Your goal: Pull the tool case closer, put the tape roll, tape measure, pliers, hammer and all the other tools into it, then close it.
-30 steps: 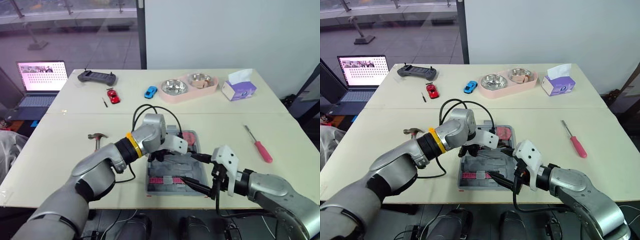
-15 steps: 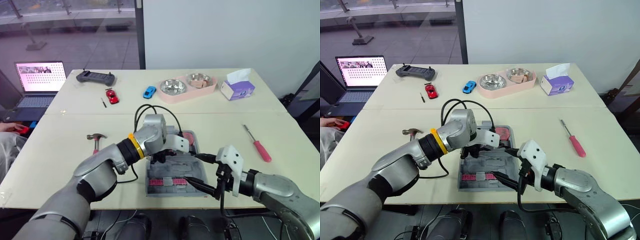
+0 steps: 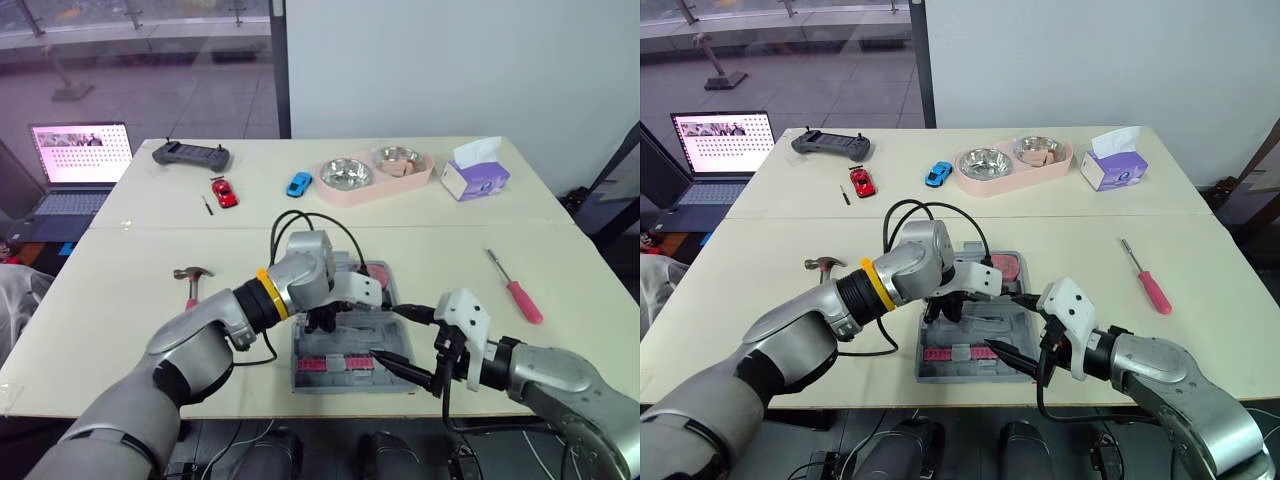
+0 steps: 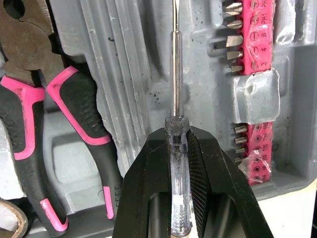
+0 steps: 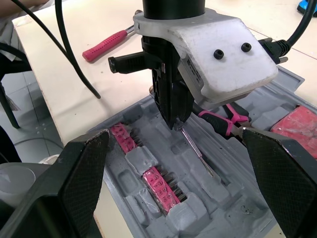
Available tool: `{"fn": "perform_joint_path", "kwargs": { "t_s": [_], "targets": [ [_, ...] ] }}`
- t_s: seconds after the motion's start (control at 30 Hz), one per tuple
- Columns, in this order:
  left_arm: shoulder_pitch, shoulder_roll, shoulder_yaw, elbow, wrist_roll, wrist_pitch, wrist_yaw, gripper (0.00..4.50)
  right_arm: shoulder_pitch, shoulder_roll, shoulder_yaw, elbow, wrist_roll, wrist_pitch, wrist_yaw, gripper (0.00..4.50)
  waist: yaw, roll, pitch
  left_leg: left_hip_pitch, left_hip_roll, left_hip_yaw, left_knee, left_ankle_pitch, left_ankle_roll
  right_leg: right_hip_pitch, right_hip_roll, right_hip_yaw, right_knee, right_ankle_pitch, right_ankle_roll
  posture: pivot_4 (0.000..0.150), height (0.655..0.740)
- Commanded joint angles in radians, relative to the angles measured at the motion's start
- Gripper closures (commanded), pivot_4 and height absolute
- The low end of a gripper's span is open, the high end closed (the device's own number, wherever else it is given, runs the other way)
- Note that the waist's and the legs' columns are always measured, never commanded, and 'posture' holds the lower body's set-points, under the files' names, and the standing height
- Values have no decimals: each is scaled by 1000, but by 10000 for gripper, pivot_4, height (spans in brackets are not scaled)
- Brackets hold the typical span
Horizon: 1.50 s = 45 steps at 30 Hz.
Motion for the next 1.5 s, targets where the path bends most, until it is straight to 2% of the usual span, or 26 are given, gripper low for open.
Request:
{"fn": "perform_joint_path", "kwargs": {
  "t_s": [0.03,0.27,1.1,1.4,1.5],
  "targets": [
    [-35,23,50,-30,-24,35,4,44695,-2,-4,-14,-22,11,-1,-2,0,-1,0,0,0,0,0,0,0,0,0,0,0,0,0,0,1500,7400],
    [-48,52,32,-55,-39,36,1,44695,-11,1,-7,-21,12,5,-4,0,0,0,0,0,0,0,0,0,0,0,0,0,0,0,0,1500,7400],
    [-5,31,4,-50,-50,41,60,44695,2,-1,-12,-33,19,8,-14,0,0,0,0,0,0,0,0,0,0,0,0,0,0,0,0,1500,7400],
    [-29,50,29,-120,-87,89,61,570,4,-3,-12,-26,17,1,-3,0,0,0,0,0,0,0,0,0,0,0,0,0,0,0,0,1500,7400],
    [-39,71,48,-170,-110,112,58,570,1,-2,-10,-21,13,0,1,0,0,0,0,0,0,0,0,0,0,0,0,0,0,0,0,1500,7400]
  ]
}}
